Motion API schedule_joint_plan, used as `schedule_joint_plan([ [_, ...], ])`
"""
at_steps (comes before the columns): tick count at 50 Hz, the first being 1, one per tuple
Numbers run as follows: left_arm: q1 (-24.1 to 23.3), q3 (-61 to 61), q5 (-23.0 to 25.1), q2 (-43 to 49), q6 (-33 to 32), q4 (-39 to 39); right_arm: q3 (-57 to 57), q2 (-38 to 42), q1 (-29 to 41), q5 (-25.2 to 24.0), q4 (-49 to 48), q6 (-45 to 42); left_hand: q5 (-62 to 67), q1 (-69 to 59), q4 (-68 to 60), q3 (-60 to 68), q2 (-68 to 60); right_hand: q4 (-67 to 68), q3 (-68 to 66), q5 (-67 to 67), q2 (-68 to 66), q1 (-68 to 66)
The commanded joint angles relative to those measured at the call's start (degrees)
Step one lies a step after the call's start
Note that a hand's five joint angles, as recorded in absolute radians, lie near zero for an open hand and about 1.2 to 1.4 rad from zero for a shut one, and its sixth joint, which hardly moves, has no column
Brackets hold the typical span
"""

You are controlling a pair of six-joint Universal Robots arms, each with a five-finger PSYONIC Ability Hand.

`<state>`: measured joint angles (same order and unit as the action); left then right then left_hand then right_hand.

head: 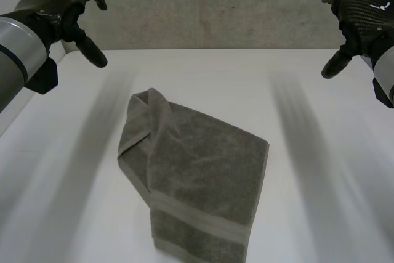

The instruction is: Fold the towel.

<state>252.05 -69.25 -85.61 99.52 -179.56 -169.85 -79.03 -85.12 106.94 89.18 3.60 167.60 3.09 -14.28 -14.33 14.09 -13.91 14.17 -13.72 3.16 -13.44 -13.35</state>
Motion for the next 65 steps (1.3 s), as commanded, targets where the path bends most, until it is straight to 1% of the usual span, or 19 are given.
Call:
schedule_joint_plan([
  [1, -1.1, 0.0, 0.0, 0.2, 0.0, 0.7, 2.2, 0.0, -0.5, -4.3, 3.5, 2.3, -2.7, 3.9, 4.0, -3.7, 3.5, -4.2, 3.7, -3.2, 3.4, 3.3],
  [14, -1.3, -0.9, 0.8, -0.1, -1.0, 0.4, 3.0, 0.9, 0.3, -5.3, 6.4, 1.2, -1.9, 3.1, 3.1, -2.9, 2.7, -4.2, 3.7, -3.2, 3.4, 3.3],
  [17, -1.5, -2.0, 1.7, 0.4, -3.1, 0.5, 2.0, 1.1, 0.8, -8.1, 10.9, -1.0, -1.9, 3.1, 3.1, -2.9, 2.7, -4.2, 3.7, -3.2, 3.4, 3.3],
  [19, -1.6, -3.3, 3.0, 0.7, -4.7, 0.5, 0.3, 2.5, 2.6, -13.7, 16.7, -5.6, -2.0, 3.2, 3.3, -3.0, 2.9, -4.2, 3.7, -3.2, 3.4, 3.3],
  [20, -1.6, -3.3, 3.0, 0.7, -4.7, 0.5, 0.3, 2.5, 2.6, -13.7, 16.7, -5.6, -2.0, 3.2, 3.3, -3.0, 2.9, -4.2, 3.7, -3.2, 3.4, 3.3],
  [22, -1.6, -4.8, 4.8, 0.9, -6.5, 0.5, -2.4, 5.0, 5.1, -18.8, 21.3, -11.3, -2.2, 3.4, 3.4, -3.2, 3.0, -4.2, 3.7, -3.2, 3.4, 3.3],
  [24, -0.9, -10.2, 10.2, 1.3, -10.7, -0.1, -3.7, 6.0, 7.0, -20.5, 22.5, -13.9, -2.5, 3.7, 3.8, -3.5, 3.4, -4.2, 3.7, -3.2, 3.4, 3.3],
  [26, -0.8, -12.2, 11.9, 1.4, -11.9, -0.7, -4.8, 7.0, 9.1, -21.8, 22.4, -15.4, -2.5, 3.7, 3.8, -3.5, 3.4, -4.2, 3.7, -3.2, 3.4, 3.3],
  [32, -0.4, -18.3, 16.2, 3.1, -12.8, -7.1, -8.9, 12.0, 15.4, -22.8, 16.1, -16.5, -2.5, 3.7, 3.8, -3.5, 3.4, -4.2, 3.7, -3.2, 3.4, 3.3],
  [40, 1.2, -23.5, 16.2, 3.7, -12.2, -16.0, -11.1, 18.5, 23.3, -22.5, 6.9, -14.9, -2.5, 3.7, 3.8, -3.5, 3.4, -4.2, 3.7, -3.2, 3.4, 3.3],
  [49, 2.9, -25.4, 16.0, 3.7, -12.0, -18.3, -10.5, 23.1, 30.7, -22.6, 1.3, -10.5, -2.5, 3.7, 3.8, -3.5, 3.4, -1.4, 1.0, -0.4, 0.7, 0.6],
  [55, 4.1, -25.4, 16.0, 3.7, -12.0, -18.3, -10.1, 25.1, 32.7, -22.1, -1.3, -10.3, -2.5, 3.7, 3.8, -3.5, 3.4, 1.8, -2.2, 2.8, -2.5, -2.6],
  [58, 4.5, -25.5, 16.0, 3.7, -12.0, -18.3, -9.5, 26.6, 33.1, -21.9, -1.7, -10.4, -2.5, 3.7, 3.8, -3.5, 3.4, 8.4, -8.8, 9.4, -9.1, -9.2],
  [60, 4.8, -25.7, 15.9, 3.7, -12.0, -18.3, -8.8, 27.5, 33.2, -21.1, -1.7, -10.3, -2.5, 3.7, 3.8, -3.5, 3.4, 35.0, -35.4, 36.0, -35.7, -35.8],
  [61, 4.9, -25.9, 16.0, 3.6, -12.0, -18.3, -8.8, 27.5, 33.2, -21.1, -1.8, -10.3, -2.5, 3.7, 3.8, -3.5, 3.4, 35.1, -35.6, 36.1, -35.8, -35.9],
  [62, 4.9, -26.2, 16.0, 3.6, -12.0, -18.3, -8.4, 27.6, 33.2, -20.5, -1.7, -10.3, -2.5, 3.7, 3.8, -3.5, 3.4, 49.6, -50.0, 50.6, -50.3, -50.4],
  [63, 4.9, -26.2, 16.0, 3.6, -12.0, -18.3, -8.4, 27.6, 33.2, -20.5, -1.7, -10.3, -2.5, 3.7, 3.8, -3.5, 3.4, 49.7, -50.2, 50.8, -50.5, -50.6],
  [64, 4.9, -26.3, 16.0, 3.6, -12.0, -18.3, -8.2, 27.4, 32.9, -19.8, -1.7, -10.3, -2.5, 3.7, 3.8, -3.5, 3.4, 65.7, -66.1, 66.7, -66.4, -66.5],
  [65, 4.9, -26.5, 16.0, 3.6, -12.0, -18.3, -8.2, 26.8, 32.4, -18.8, -1.7, -10.4, -2.5, 3.7, 3.8, -3.5, 3.4, 65.8, -66.3, 66.8, -66.6, -66.6],
])
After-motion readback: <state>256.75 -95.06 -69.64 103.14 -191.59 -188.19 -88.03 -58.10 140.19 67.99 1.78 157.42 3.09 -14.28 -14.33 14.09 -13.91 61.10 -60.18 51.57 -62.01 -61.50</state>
